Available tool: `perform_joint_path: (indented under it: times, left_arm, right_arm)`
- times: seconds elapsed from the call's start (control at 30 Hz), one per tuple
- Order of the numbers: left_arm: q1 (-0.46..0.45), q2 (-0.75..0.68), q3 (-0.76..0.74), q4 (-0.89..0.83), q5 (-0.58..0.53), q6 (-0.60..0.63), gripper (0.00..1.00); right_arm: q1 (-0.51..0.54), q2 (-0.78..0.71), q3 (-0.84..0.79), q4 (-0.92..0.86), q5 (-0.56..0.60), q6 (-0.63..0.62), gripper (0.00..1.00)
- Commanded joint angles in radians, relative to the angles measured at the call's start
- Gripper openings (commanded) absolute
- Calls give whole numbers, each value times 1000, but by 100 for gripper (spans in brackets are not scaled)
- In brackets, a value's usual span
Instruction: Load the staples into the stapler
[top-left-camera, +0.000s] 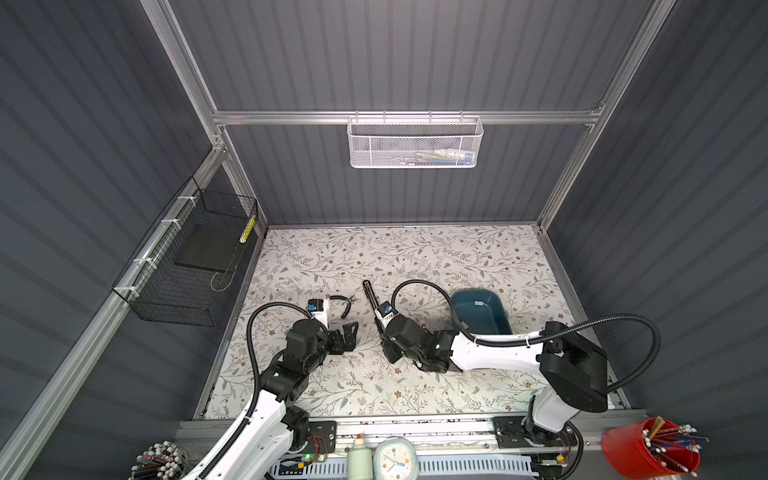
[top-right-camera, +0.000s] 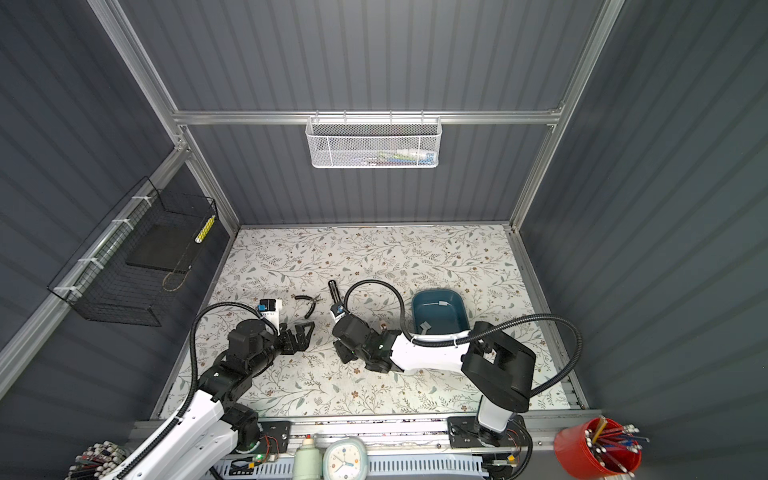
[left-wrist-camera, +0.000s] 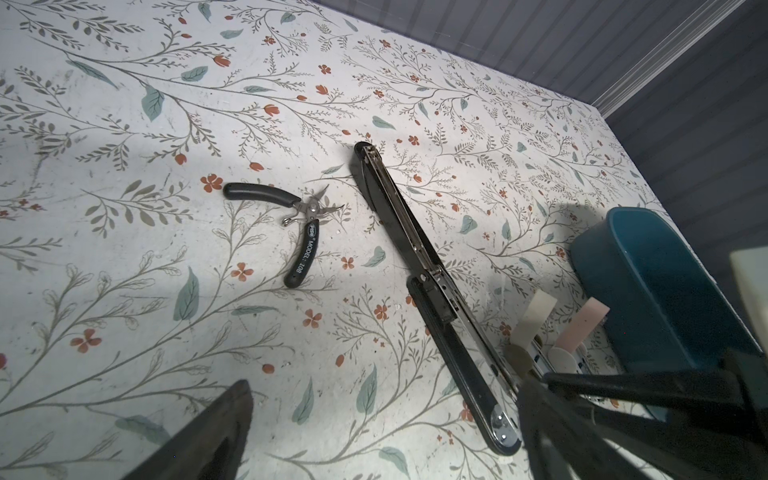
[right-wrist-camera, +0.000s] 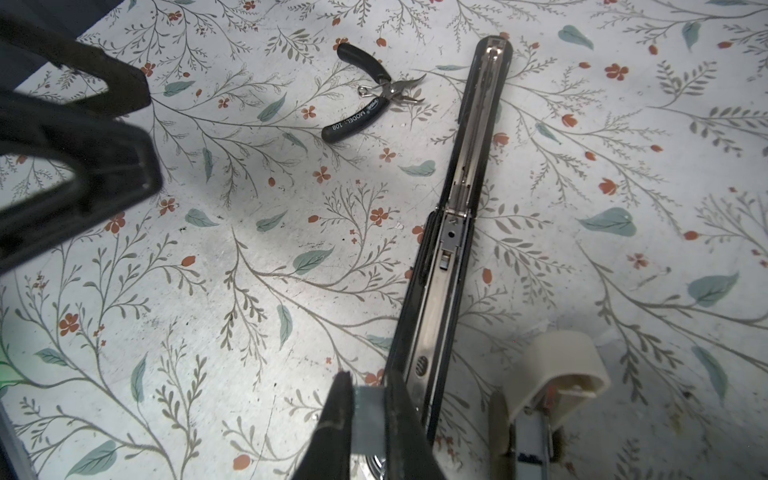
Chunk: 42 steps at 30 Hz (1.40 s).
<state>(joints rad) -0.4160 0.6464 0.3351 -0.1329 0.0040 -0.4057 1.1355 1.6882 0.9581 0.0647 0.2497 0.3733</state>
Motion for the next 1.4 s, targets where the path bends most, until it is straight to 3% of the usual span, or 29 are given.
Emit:
perform_joint_path:
  times: [0.0,1.37]
  left_arm:
    - [2,1,-8,20,14,-15,100]
    - [2,6,-8,23,19,-15,99]
  right_arm:
    - [-4,24,-9,8,2,-12,5]
    - [-37,56,-5,-16,4,7,5]
